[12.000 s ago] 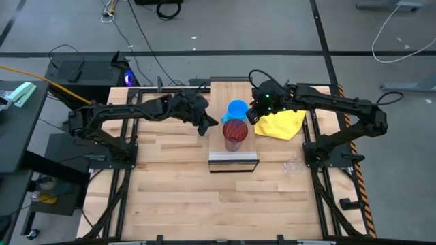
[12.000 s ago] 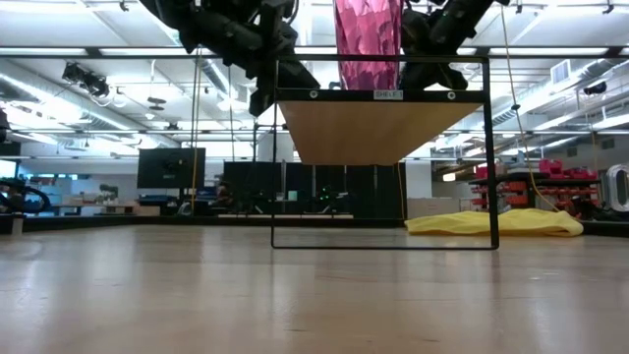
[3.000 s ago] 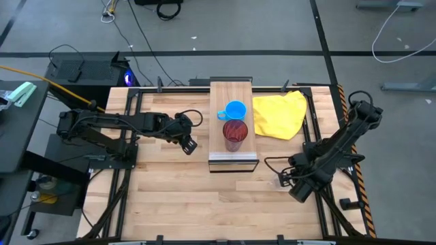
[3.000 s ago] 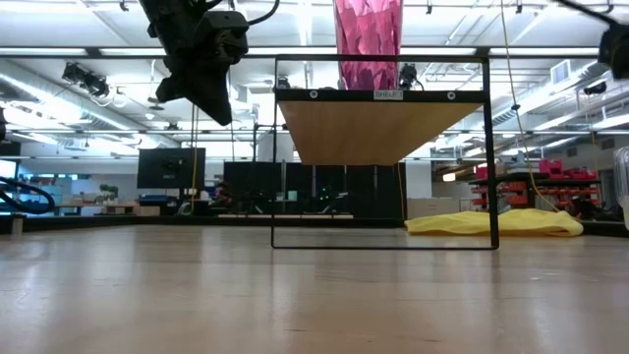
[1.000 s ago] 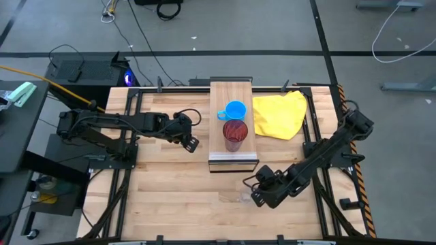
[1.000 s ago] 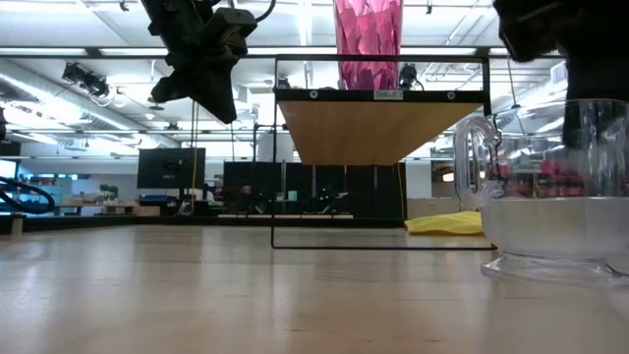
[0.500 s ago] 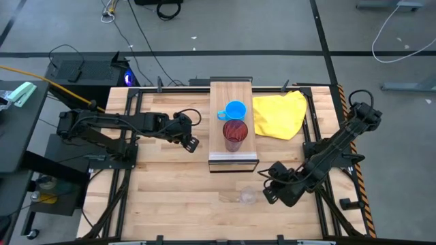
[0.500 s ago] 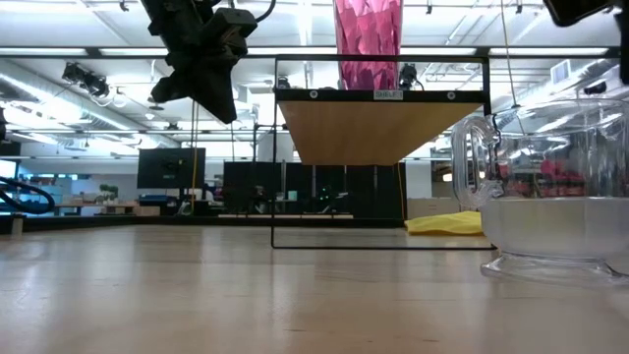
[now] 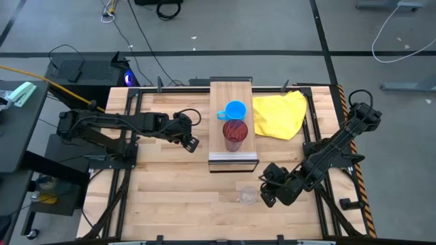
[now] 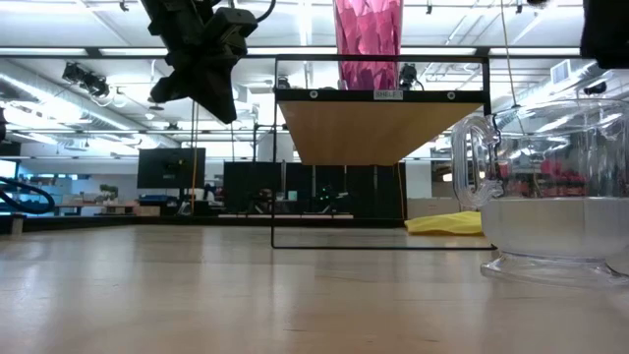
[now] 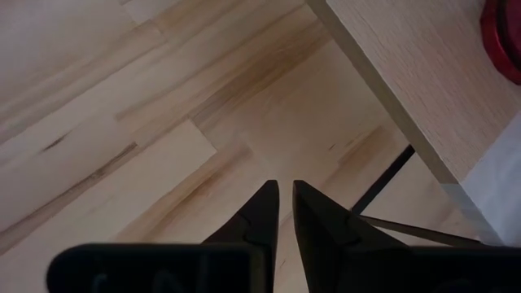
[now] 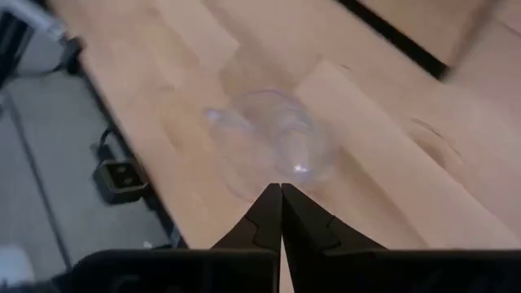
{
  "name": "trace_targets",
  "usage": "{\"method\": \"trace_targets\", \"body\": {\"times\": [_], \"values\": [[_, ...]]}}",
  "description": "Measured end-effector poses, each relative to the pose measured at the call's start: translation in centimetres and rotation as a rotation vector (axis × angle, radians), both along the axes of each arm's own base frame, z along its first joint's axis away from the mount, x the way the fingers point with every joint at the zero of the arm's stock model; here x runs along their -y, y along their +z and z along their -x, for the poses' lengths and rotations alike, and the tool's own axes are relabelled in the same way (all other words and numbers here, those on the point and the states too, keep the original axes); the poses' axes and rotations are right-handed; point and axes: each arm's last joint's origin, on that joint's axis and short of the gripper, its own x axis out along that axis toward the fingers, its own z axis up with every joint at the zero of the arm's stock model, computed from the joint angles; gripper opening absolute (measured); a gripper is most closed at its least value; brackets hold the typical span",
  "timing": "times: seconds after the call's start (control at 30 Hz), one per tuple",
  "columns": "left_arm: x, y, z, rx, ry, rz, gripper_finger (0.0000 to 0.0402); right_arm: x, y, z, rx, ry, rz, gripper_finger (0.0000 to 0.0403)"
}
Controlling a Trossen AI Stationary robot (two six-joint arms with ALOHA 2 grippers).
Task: Stack small to large cups/mugs on shelf
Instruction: Put the transparent mug on the shelf
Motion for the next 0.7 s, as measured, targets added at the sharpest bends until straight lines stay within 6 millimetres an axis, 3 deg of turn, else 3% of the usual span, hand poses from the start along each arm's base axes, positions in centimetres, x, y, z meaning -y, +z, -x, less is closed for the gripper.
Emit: {"method": "trace_targets", "body": {"times": [0.23, 0.57, 0.7], "values": [[0.0, 0.0, 0.0, 0.005, 0.018, 0.02, 0.0044, 0.7, 0.0, -0.6, -0.005, -0.064, -0.024, 0.001], [0.0, 0.0, 0.0, 0.007, 0.024, 0.024, 0.0044, 1.1, -0.2, -0.3, -0.062, -0.25, -0.123, 0.0074], [0.0, 0.0, 0.0, 0.006, 0.024, 0.024, 0.0045, 0.3, -0.9, -0.2, -0.094, -0.264, -0.141, 0.0089]]}}
